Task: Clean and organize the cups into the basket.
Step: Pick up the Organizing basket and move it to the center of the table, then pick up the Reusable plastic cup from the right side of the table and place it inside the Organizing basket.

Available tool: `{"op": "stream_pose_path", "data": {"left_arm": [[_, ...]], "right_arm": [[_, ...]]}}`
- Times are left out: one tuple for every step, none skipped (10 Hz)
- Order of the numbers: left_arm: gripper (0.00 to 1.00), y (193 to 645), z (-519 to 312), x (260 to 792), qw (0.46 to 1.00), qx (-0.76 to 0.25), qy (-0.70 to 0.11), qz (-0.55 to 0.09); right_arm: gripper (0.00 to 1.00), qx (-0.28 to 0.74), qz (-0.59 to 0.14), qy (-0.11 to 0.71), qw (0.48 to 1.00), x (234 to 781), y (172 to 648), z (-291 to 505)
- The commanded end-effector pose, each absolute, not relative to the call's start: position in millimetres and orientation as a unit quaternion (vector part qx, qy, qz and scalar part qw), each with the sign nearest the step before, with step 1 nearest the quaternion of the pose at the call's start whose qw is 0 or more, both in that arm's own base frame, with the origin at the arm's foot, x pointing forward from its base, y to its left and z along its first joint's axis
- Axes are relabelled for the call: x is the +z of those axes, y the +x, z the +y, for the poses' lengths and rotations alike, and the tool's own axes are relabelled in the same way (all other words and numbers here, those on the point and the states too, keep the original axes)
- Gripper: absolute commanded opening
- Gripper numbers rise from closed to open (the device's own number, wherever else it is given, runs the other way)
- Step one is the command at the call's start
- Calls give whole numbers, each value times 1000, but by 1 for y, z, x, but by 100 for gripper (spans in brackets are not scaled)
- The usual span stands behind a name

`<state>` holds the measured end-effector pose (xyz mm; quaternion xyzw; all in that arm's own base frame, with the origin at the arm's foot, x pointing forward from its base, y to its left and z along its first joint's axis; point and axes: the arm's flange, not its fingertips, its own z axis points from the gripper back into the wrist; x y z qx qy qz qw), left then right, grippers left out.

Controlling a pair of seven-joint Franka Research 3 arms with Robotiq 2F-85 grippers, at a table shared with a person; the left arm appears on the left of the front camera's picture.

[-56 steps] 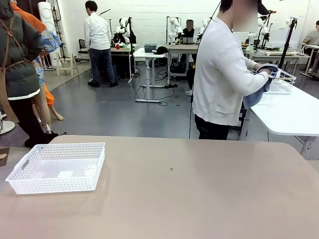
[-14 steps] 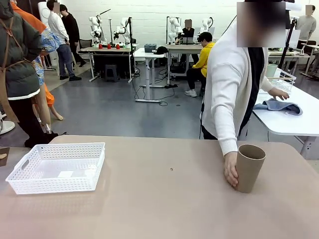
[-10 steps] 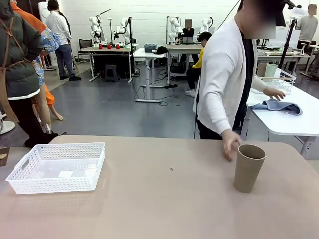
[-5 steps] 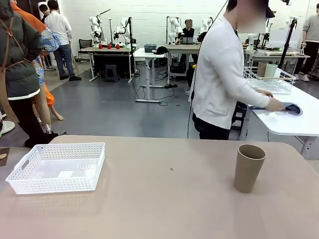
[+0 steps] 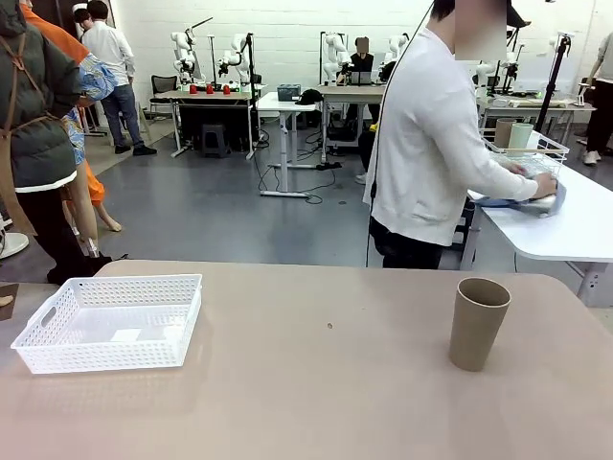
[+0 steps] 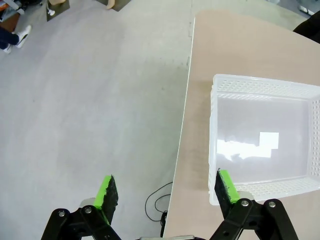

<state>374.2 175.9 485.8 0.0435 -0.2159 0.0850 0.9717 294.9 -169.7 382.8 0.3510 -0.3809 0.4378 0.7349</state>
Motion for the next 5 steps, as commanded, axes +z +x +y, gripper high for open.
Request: {"op": "stream_pose_path", "data": {"left_arm": [[100,381,169,485,974,68,40,-213],[100,388,162,481,977,62,37,-199],[100,392,156,479,981,50,21,-187],[100,397,149,476,983,49,19,-178],[100,401,140,473,984,44,16,-170]], "right_arm": [[100,504,-426,283,696,375,311,-155],[100,541,-439,273,664,363,327,-149],[100,555,-437,281,649,350,343,-144],[100,553,-433,300,646,339,361,-140],[100,551,-431,322,638,330,376,-137]]}}
